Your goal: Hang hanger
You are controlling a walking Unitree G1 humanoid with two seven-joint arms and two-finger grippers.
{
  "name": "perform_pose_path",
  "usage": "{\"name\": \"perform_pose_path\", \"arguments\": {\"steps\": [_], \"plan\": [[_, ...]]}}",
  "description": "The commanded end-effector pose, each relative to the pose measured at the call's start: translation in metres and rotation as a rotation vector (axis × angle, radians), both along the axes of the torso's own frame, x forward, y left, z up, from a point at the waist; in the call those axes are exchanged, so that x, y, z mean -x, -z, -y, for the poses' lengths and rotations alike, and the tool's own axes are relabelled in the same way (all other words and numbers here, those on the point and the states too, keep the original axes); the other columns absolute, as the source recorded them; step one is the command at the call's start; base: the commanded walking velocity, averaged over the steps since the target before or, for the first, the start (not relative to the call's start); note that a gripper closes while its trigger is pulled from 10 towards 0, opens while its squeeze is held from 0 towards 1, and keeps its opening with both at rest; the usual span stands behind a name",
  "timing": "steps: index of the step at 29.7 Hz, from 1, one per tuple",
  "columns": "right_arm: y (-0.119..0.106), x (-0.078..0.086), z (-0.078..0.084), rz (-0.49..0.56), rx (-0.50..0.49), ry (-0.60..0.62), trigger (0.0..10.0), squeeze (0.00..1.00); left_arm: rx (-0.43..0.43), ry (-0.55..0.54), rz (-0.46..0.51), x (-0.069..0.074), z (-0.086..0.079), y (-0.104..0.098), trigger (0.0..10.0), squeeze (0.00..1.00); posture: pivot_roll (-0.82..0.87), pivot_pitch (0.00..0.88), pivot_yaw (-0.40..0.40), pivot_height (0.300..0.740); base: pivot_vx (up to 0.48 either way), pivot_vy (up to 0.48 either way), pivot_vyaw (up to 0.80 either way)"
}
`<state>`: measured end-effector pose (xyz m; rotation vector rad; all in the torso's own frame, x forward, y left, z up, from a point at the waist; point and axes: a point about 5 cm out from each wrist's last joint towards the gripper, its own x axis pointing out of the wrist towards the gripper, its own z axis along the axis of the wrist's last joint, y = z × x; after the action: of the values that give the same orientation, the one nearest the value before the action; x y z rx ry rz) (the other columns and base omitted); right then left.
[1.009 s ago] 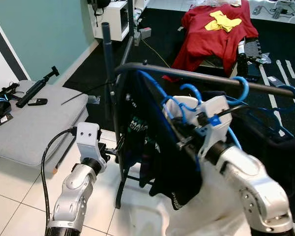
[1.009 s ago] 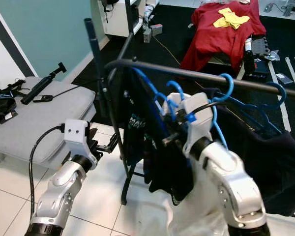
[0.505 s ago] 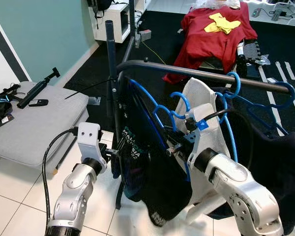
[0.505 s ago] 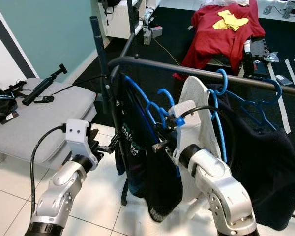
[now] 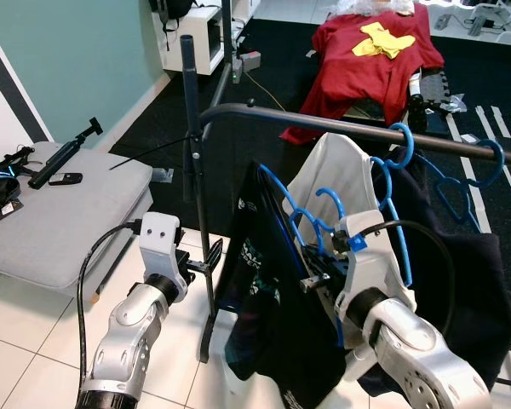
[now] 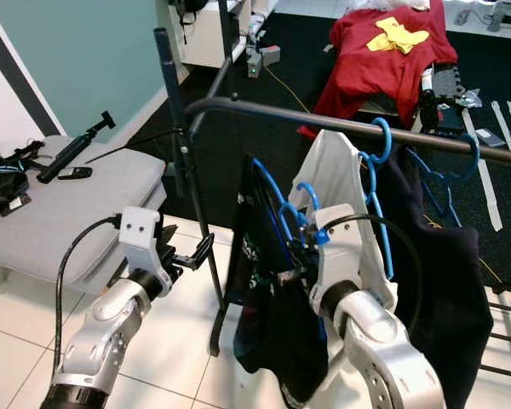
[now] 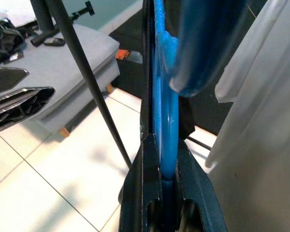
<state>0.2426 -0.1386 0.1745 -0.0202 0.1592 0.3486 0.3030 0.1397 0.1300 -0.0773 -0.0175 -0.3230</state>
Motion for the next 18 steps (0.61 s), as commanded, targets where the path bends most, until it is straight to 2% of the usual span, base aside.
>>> {"name": "perform_pose_path", "arguments": {"steps": [1,11,18], "plan": [[-0.003,0.004,0.011,0.015,0.02,0.04,0.0,0.0,-0.012,0.002,-0.05,0.003,-0.003,0.01,10.0,0.0,-0.11,0.195,0.033,0.74,-0.364,0.0,0.0],[-0.004,0.004,0.025,0.018,0.069,0.076,0.0,0.0,0.003,0.0,-0.054,0.002,-0.004,0.011,10.0,0.0,-0.11,0.192,0.028,0.74,-0.36,0.0,0.0],[-0.011,0.0,0.03,0.051,0.09,0.014,0.0,0.0,0.012,-0.007,-0.054,0.0,-0.008,0.009,10.0,0.0,-0.11,0.184,0.028,0.74,-0.35,0.0,0.0]]}}
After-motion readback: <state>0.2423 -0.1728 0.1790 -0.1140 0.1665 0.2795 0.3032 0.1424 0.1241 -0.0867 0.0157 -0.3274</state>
